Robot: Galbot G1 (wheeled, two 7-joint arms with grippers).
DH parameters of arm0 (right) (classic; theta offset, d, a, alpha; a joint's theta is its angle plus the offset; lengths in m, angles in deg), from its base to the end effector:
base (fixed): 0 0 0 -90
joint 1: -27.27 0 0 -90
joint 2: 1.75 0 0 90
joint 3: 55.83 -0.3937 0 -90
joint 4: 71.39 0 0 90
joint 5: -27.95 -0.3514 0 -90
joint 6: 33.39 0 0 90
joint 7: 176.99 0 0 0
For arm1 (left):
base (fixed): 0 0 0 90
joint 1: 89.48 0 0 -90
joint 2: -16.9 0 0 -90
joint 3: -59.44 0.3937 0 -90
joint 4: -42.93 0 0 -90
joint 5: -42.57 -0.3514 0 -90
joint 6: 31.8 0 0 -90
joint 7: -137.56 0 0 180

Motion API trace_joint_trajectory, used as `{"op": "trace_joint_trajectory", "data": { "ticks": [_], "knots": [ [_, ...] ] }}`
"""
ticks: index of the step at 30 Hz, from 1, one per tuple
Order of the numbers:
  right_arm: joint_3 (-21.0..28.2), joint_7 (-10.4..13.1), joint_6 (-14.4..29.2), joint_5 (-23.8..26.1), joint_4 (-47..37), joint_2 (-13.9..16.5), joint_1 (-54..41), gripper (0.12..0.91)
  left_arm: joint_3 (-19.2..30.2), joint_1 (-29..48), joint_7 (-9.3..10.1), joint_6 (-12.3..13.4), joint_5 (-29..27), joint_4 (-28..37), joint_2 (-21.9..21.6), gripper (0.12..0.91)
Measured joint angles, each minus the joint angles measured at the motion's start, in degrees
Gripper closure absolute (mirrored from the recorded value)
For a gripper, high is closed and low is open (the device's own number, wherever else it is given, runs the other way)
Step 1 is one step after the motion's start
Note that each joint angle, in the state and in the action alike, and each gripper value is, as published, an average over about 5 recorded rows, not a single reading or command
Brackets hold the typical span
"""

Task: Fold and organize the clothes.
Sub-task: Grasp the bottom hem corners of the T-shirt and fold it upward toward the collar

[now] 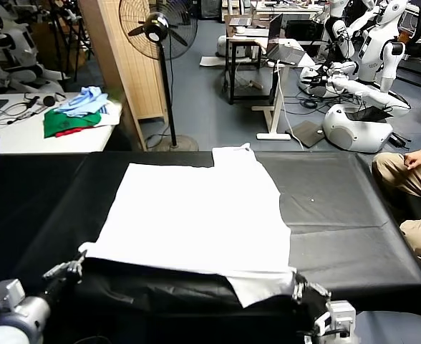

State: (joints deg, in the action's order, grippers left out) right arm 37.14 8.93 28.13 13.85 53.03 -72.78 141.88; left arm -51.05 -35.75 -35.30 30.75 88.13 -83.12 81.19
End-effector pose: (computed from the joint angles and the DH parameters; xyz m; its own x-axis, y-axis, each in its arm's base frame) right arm 0.1843 -0.0492 -0.2927 -0.9310 -0.0940 0.3527 -0.1264 0.9895 -0.0699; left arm 0.1405 0.1707 -0.2584 -0.9150 -0.0169 0.4032 -0.0964 0.9794 -0.1776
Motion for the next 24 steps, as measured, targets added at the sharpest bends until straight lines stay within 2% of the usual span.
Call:
{"op": "trace_joint_trajectory", "data": {
  "ticks": [9, 18, 21, 24],
  "knots": [
    [4.6, -4.7, 4.6, 3.4, -11.6, 5.4, -11.2, 0.904, 5.2, 8.8, -0.12, 0.3, -5.0, 5.1, -1.1, 0.904],
    [7.0, -6.7, 6.8, 5.3, -18.0, 6.3, -15.8, 0.887, 9.0, 15.1, -1.04, 0.7, -9.2, 11.9, -4.1, 0.904],
    [6.7, -7.1, 8.3, 5.2, -17.9, 6.2, -15.5, 0.779, 9.8, 16.3, -1.13, 0.7, -10.3, 13.6, -4.6, 0.904],
    [6.0, -7.3, 9.3, 5.0, -16.6, 6.3, -14.6, 0.612, 10.5, 17.4, -0.96, 0.9, -11.3, 14.8, -4.6, 0.904]
  ]
}}
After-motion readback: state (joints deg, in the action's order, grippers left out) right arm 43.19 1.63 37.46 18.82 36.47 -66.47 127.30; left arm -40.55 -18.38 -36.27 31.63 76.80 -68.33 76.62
